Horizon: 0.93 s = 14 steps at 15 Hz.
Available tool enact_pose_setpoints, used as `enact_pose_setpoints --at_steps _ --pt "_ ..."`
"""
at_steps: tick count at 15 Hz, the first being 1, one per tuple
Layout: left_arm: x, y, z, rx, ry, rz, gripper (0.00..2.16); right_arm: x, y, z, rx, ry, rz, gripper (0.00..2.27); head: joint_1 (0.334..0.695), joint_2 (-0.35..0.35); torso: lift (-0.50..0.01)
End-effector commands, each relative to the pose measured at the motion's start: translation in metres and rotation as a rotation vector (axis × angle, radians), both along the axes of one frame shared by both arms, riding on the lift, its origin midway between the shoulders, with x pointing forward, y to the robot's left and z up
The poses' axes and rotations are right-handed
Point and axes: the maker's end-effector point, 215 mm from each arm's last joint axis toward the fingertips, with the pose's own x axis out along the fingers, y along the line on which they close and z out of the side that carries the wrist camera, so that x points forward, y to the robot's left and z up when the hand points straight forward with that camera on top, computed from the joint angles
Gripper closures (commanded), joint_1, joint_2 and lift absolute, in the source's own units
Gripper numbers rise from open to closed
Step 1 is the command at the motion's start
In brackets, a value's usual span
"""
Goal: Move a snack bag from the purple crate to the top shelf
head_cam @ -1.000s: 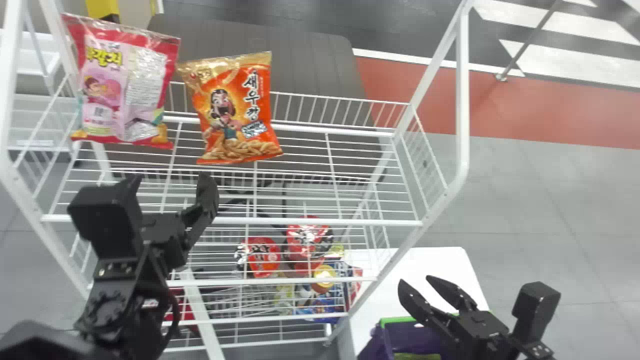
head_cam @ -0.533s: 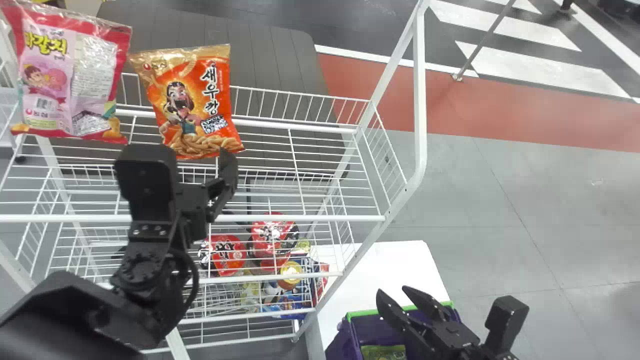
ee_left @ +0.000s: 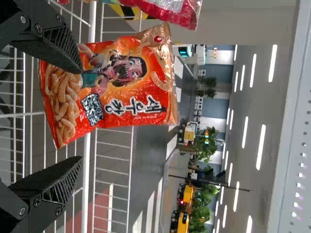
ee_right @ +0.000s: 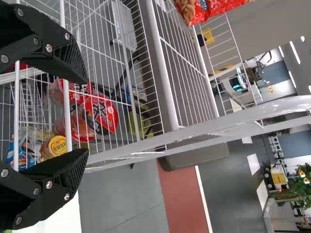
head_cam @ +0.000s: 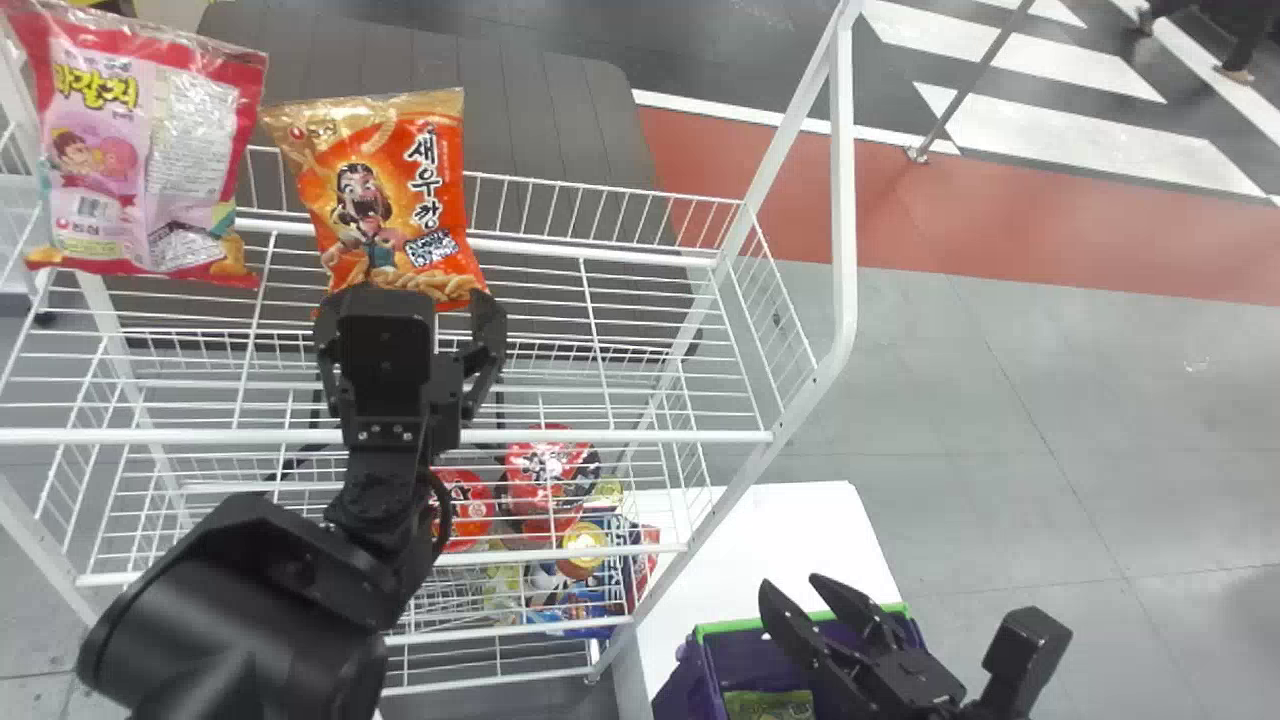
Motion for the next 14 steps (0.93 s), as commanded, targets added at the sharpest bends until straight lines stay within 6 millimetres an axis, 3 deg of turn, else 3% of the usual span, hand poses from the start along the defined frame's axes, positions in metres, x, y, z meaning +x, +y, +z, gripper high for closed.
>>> enact_pose_setpoints --at_steps 1,7,14 --pt "0.015 0.005 -0.003 0.011 -0.007 0.009 0.22 -0.002 -0.002 -0.001 0.011 -0.002 -0.006 0.40 0.695 -0.350 0.000" --pt "0.057 0.024 -0.011 0.012 0.031 0.031 0.22 -0.008 -0.010 0.001 0.041 -0.010 -0.025 0.40 0.695 -0.350 0.000" --pt "0.069 0.045 -0.012 -0.005 0.040 0.061 0.29 -0.006 -0.012 0.006 0.034 -0.033 -0.028 0.40 0.695 -0.350 0.000"
